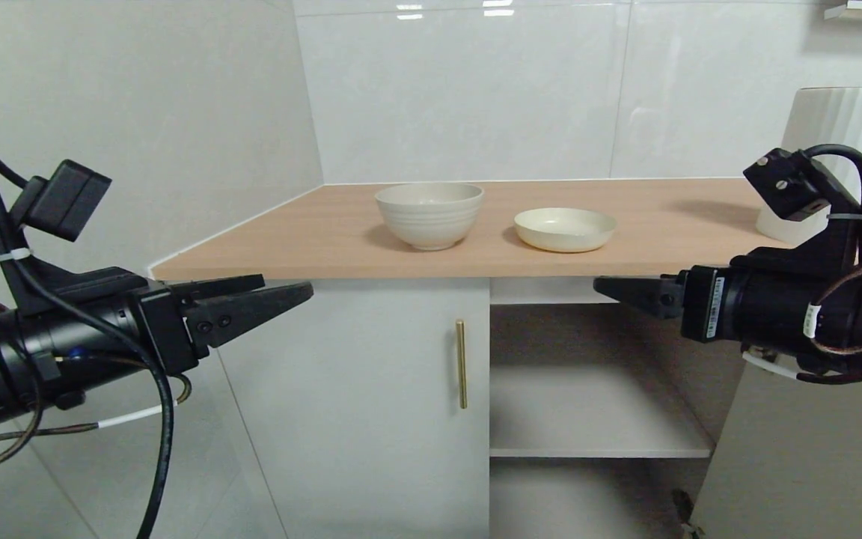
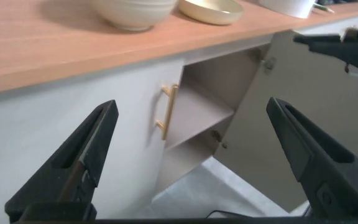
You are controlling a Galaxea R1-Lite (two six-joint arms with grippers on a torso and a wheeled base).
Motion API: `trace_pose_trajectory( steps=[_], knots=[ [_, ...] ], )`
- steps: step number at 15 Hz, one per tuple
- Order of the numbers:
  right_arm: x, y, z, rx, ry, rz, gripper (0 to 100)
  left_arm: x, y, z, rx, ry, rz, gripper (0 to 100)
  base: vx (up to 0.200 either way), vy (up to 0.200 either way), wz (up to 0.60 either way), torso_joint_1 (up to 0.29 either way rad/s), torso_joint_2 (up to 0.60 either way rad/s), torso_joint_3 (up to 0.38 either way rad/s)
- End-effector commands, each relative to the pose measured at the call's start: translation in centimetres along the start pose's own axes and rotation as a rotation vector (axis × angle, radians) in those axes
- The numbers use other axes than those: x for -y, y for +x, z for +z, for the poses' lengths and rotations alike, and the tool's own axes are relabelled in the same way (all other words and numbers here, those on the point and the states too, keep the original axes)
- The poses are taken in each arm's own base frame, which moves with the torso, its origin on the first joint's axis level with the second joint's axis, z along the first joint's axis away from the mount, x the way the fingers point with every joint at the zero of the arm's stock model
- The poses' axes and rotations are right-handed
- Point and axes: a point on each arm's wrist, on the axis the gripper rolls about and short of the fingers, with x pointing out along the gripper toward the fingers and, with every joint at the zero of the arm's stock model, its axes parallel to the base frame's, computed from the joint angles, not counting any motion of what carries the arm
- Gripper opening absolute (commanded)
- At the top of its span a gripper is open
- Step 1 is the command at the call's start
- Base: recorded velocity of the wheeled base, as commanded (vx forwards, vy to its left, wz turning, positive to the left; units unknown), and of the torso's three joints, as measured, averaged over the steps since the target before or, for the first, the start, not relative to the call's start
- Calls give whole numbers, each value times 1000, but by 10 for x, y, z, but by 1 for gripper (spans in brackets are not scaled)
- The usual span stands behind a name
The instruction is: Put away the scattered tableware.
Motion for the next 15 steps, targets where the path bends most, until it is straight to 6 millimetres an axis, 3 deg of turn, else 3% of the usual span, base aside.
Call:
trace_pose_trajectory(
  steps=[1, 7, 15],
  knots=[
    [1, -4, -4, -2, -7, 1, 100, -1, 1, -1, -5, -3, -1, 100, 0, 0, 0, 0, 0, 0],
    [4, 9, -10, 3, -11, -8, 100, -1, 2, 0, -1, -56, -6, 100, 0, 0, 0, 6, -19, -11],
    [5, 10, -11, 0, -12, -12, 100, -5, 7, -3, -17, -66, 0, 100, 0, 0, 0, 122, -391, -270]
  ],
)
